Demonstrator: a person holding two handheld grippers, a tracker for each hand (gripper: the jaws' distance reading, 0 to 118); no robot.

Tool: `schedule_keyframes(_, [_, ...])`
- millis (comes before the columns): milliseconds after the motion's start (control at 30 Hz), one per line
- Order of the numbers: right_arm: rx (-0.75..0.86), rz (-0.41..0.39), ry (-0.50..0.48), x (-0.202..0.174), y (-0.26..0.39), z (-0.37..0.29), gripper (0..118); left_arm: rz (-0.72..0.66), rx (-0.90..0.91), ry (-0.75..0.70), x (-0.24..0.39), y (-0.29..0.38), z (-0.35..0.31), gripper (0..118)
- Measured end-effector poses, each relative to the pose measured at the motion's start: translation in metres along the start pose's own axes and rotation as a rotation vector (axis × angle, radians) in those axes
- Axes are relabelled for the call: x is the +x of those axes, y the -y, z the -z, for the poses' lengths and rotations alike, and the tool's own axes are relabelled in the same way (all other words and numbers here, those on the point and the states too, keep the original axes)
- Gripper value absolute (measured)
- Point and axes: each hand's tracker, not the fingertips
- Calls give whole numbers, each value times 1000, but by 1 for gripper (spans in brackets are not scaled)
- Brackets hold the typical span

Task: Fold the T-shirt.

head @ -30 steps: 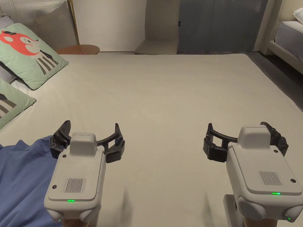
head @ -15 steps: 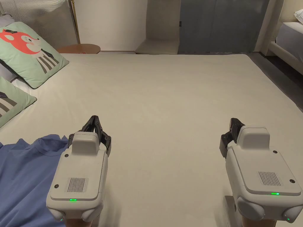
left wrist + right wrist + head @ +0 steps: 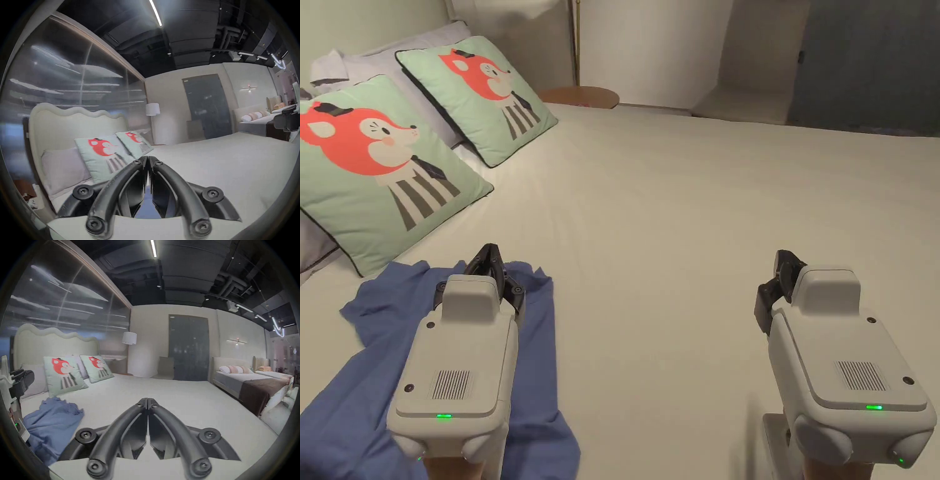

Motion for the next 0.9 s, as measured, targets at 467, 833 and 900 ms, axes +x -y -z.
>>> schedule_keyframes(467, [-33,-7,-322,-135,7,36,0,13,-107,-324,-141,26,-40,0])
schedule_keyframes(833, [-48,-23,-340,-134,9,41,0,-34,-209,-252,-147,37,-23,0])
schedule_keyframes(900, [-47,-20,-332,-129,9,42,0,-45,-285,-191,-142,37,-11,0])
